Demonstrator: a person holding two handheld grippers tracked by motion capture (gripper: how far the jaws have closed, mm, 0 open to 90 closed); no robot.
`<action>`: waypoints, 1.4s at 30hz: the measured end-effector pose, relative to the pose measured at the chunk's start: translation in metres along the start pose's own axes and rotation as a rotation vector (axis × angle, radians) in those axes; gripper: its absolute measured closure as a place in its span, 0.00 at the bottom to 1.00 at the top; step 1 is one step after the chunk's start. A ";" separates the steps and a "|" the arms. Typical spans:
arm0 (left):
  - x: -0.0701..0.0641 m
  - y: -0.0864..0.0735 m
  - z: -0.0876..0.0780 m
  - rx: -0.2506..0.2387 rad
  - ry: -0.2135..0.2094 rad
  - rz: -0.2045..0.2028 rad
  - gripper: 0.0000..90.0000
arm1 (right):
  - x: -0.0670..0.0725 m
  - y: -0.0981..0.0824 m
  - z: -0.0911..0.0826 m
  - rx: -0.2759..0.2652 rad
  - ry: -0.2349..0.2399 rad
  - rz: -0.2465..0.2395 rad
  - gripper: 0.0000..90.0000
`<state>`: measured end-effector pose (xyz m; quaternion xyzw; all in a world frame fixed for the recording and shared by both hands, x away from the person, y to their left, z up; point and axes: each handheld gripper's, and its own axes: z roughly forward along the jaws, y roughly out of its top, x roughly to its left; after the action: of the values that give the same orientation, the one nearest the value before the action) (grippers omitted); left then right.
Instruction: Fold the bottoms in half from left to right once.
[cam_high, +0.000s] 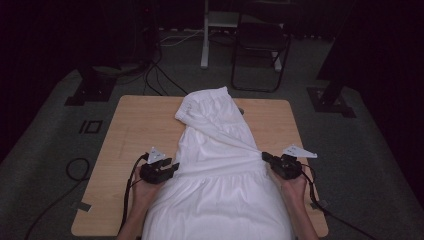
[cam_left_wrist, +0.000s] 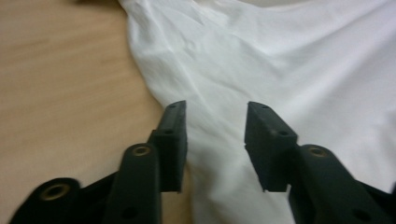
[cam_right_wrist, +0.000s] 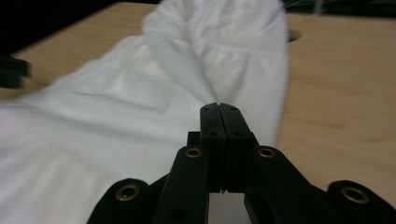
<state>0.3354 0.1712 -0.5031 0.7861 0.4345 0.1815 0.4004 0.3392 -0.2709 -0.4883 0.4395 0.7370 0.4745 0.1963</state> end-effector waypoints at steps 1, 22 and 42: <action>0.000 0.003 0.003 -0.003 0.007 0.003 0.61 | -0.001 -0.001 0.003 0.030 -0.028 -0.013 0.99; 0.025 0.038 0.100 0.141 0.070 -0.032 0.55 | 0.010 0.023 0.101 0.207 -0.009 -0.104 0.45; -0.015 -0.026 0.030 0.097 -0.028 0.021 0.92 | 0.046 -0.032 0.066 0.291 0.091 -0.089 0.92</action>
<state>0.3319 0.1519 -0.5412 0.8116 0.4289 0.1535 0.3659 0.3459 -0.2035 -0.5416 0.4085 0.8248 0.3728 0.1178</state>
